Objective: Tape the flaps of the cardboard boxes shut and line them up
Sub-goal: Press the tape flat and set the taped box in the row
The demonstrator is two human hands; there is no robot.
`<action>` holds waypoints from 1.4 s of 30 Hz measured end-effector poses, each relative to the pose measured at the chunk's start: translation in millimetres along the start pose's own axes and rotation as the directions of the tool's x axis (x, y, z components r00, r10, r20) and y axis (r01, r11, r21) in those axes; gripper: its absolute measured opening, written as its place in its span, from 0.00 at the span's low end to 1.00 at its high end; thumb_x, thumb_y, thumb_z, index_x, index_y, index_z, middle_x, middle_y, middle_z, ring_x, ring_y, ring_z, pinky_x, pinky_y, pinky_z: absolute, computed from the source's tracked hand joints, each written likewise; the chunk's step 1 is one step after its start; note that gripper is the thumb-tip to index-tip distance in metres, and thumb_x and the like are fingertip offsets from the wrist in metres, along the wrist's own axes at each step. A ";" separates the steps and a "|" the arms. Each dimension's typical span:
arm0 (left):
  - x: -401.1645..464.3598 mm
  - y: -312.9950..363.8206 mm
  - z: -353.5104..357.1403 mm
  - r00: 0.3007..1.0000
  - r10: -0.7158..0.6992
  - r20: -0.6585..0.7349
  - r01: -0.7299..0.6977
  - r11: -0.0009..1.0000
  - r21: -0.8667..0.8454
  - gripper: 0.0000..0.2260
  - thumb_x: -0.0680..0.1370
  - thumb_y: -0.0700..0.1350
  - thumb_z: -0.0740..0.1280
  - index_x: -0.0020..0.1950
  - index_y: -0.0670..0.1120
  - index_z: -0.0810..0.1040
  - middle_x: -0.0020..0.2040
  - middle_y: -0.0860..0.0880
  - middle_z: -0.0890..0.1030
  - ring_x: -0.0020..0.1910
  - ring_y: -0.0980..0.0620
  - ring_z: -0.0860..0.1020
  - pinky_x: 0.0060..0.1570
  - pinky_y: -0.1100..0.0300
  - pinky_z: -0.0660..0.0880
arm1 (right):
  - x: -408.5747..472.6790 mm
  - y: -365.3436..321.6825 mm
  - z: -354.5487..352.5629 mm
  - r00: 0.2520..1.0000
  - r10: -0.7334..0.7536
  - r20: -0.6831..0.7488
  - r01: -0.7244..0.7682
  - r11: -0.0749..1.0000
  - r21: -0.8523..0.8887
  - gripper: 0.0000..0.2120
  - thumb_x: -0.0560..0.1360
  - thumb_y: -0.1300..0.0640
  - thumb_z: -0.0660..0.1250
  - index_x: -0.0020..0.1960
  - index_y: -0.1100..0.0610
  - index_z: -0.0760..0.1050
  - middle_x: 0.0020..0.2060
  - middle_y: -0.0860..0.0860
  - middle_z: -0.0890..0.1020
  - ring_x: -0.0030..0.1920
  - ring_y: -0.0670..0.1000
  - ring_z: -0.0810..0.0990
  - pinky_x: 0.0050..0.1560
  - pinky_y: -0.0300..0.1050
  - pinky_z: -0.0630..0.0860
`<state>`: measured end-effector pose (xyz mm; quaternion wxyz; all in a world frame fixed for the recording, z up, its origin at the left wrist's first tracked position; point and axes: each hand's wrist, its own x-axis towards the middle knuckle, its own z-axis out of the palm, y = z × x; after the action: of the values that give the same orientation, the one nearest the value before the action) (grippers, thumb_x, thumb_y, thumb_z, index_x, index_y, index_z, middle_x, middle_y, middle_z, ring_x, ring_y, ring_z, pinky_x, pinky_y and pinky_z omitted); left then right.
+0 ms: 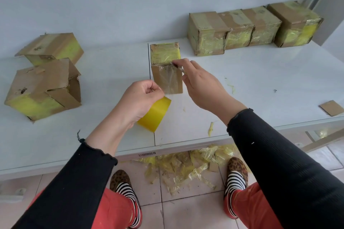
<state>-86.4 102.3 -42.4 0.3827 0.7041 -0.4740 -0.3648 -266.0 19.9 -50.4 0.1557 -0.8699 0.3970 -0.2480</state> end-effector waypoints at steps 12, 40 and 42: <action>-16.4 6.7 4.1 0.957 0.245 0.156 -0.221 0.963 -0.155 0.03 0.81 0.40 0.70 0.54 0.45 0.82 0.50 0.34 0.81 0.43 0.51 0.76 0.41 0.65 0.71 | -11.6 9.4 -27.9 0.978 0.114 -0.172 -0.015 0.870 0.492 0.17 0.84 0.63 0.58 0.66 0.48 0.78 0.45 0.50 0.83 0.39 0.47 0.76 0.46 0.40 0.72; -11.4 18.4 119.4 0.804 0.513 0.299 -0.591 0.741 0.319 0.17 0.80 0.44 0.71 0.67 0.47 0.72 0.66 0.47 0.81 0.65 0.50 0.78 0.65 0.54 0.72 | -30.9 94.1 -40.8 0.719 0.690 -0.082 -0.560 0.645 0.520 0.10 0.82 0.60 0.63 0.44 0.50 0.73 0.36 0.48 0.79 0.34 0.49 0.74 0.34 0.43 0.68; -12.8 16.7 122.3 0.756 0.508 0.412 -0.633 0.728 0.265 0.17 0.82 0.43 0.70 0.70 0.48 0.76 0.70 0.49 0.79 0.70 0.54 0.73 0.76 0.58 0.59 | -31.8 110.4 -44.3 0.674 0.729 -0.123 -0.614 0.644 0.457 0.07 0.82 0.60 0.62 0.46 0.50 0.74 0.37 0.47 0.77 0.36 0.51 0.74 0.34 0.43 0.67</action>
<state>-203.7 86.5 -79.6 0.2498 0.5157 -0.7860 -0.2321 -376.2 -29.2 -75.1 0.3404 -0.5618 0.6570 -0.3698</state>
